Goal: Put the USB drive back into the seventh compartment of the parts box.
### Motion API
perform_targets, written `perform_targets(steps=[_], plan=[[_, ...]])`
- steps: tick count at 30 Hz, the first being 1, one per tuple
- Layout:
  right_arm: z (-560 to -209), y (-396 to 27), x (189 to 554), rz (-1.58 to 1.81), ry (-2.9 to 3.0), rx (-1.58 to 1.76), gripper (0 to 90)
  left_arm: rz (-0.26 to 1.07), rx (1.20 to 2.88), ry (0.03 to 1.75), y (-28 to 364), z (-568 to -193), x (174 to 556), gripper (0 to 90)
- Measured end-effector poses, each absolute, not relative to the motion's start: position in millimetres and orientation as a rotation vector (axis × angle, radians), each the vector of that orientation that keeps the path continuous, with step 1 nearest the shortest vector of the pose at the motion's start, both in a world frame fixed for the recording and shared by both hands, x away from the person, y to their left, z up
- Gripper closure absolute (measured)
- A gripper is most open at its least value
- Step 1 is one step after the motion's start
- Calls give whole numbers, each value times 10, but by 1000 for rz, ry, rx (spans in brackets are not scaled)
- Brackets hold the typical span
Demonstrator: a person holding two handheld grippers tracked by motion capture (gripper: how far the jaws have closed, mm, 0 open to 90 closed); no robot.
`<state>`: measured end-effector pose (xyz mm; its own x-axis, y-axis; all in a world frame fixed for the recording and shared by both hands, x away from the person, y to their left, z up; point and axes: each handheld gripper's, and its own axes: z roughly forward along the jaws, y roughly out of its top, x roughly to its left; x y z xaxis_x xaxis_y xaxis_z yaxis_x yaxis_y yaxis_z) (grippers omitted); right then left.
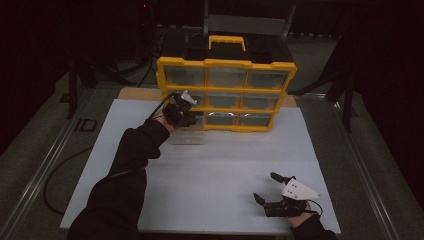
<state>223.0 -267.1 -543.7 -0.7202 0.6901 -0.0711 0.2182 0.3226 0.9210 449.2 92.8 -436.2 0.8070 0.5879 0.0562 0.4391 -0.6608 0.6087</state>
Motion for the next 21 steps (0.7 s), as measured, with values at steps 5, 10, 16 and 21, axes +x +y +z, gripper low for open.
perform_targets(steps=[5, 10, 16, 21], plan=[[-5438, -2668, 2230, 1382, 2139, 804, 87, 326, 2419, 765, 913, -4419, 4513, 794], [-5443, -2671, 2236, 1376, 2140, 800, 87, 320, 2418, 767, 914, -4432, 4532, 791], [-5440, -2673, 2233, 1378, 2138, 804, 87, 340, 2365, 818, 942, -4385, 4506, 551], [-5438, -2669, 2230, 1378, 2140, 801, 87, 359, 2355, 828, 954, -4318, 4453, 400]])
